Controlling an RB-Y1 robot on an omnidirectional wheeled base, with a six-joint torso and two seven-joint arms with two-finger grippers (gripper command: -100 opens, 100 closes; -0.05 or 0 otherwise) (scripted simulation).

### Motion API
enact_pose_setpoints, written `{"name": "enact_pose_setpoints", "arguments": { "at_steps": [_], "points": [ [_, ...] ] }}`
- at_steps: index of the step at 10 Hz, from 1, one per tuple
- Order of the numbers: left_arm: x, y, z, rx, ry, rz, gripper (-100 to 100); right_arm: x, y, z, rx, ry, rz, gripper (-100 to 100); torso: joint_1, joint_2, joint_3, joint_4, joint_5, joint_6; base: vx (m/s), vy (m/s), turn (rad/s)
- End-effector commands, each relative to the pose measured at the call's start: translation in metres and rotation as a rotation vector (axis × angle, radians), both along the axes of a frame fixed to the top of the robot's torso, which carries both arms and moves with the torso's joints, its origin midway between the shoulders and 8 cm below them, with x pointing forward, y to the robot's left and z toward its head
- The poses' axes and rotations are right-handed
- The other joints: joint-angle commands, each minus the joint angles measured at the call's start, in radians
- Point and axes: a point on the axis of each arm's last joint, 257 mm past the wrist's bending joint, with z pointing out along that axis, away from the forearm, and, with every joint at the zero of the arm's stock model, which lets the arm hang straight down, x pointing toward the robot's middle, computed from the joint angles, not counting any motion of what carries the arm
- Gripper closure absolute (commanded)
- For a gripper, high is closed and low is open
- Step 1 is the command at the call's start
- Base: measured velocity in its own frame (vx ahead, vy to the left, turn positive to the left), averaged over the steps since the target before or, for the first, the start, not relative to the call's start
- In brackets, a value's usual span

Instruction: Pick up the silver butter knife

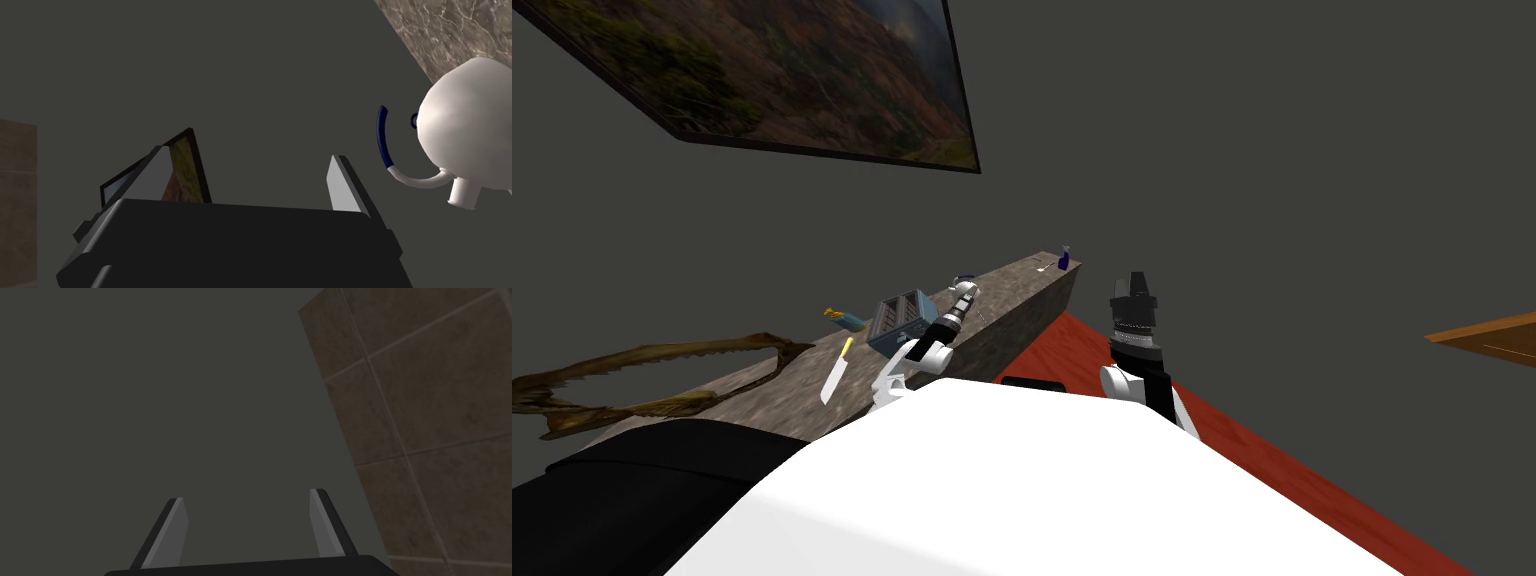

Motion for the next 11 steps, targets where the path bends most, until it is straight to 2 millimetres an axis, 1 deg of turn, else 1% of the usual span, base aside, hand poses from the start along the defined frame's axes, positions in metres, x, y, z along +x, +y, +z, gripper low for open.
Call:
{"name": "enact_pose_setpoints", "arguments": {
  "at_steps": [1, 2, 4, 5, 7, 8, 11],
  "points": [
    [0.004, 0.013, -0.017, 0.067, 0.062, 0.014, -100, 0.0, 0.0, 0.0, 0.0, 0.0, 0.0, 0, 0.0, 0.0, 0.0, 0.0, 0.0, 0.0, 0.047, -0.049, -0.006],
    [0.004, 0.015, -0.023, 0.068, 0.084, 0.022, -100, 0.0, 0.0, 0.0, 0.0, 0.0, 0.0, 0, -0.001, -0.001, 0.0, 0.0, 0.0, 0.0, 0.04, -0.043, 0.004],
    [0.007, 0.034, -0.043, 0.15, 0.163, 0.043, -100, 0.0, 0.0, 0.0, 0.0, 0.0, 0.0, 0, -0.001, -0.001, 0.0, 0.0, 0.0, 0.0, 0.057, -0.051, -0.005],
    [0.007, 0.036, -0.047, 0.151, 0.181, 0.05, -100, 0.0, 0.0, 0.0, 0.0, 0.0, 0.0, 0, -0.002, -0.002, -0.001, 0.0, 0.0, 0.0, 0.056, -0.042, 0.002],
    [0.006, 0.058, -0.068, 0.223, 0.266, 0.077, -100, 0.0, 0.0, 0.0, 0.0, 0.0, 0.0, 0, -0.001, -0.001, 0.0, 0.0, 0.0, 0.0, 0.045, -0.056, -0.009],
    [0.005, 0.06, -0.072, 0.224, 0.279, 0.082, -100, 0.0, 0.0, 0.0, 0.0, 0.0, 0.0, 0, -0.002, -0.001, -0.001, 0.0, 0.0, 0.0, 0.043, -0.051, 0.002],
    [-0.006, 0.102, -0.107, 0.31, 0.424, 0.139, -100, 0.0, 0.0, 0.0, 0.0, 0.0, 0.0, 0, -0.002, -0.002, -0.001, 0.0, 0.0, 0.0, 0.064, -0.068, -0.015]
  ]
}}
